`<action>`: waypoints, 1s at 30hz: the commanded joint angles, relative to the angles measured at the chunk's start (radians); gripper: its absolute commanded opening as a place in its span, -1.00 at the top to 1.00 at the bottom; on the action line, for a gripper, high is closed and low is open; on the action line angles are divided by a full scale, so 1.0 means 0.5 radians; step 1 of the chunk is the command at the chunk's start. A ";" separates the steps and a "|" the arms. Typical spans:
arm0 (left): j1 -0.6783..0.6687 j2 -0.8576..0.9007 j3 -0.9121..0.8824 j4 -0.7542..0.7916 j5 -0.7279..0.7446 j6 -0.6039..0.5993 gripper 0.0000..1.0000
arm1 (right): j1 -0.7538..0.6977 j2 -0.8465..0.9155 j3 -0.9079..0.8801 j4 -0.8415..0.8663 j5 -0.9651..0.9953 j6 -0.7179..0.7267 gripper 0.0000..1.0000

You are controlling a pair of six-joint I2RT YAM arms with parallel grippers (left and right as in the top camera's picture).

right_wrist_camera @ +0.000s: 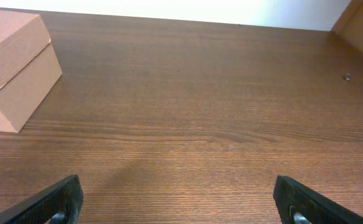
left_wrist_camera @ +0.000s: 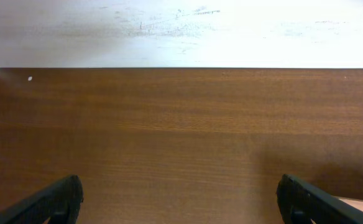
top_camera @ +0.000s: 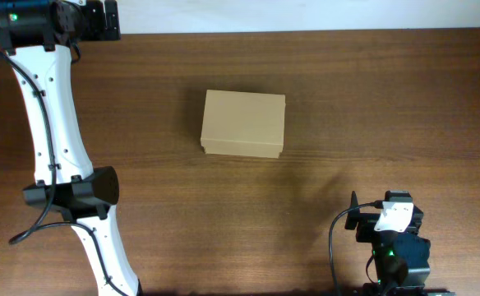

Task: Pack container

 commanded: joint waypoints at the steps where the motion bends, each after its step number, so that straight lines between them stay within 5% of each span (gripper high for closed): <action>1: 0.011 -0.024 0.016 -0.002 -0.014 0.010 -0.99 | 0.005 -0.023 -0.018 0.007 0.039 0.001 -0.98; 18: -0.198 -0.301 -0.125 -0.016 -0.014 0.010 -0.99 | 0.005 -0.023 -0.018 0.007 0.039 0.001 -0.98; 27: -0.445 -1.015 -0.787 -0.013 -0.016 0.011 -0.99 | 0.005 -0.023 -0.018 0.007 0.039 0.001 -0.99; 30: -0.466 -1.357 -1.174 0.198 -0.060 0.056 -0.99 | 0.005 -0.023 -0.018 0.007 0.039 0.001 -0.98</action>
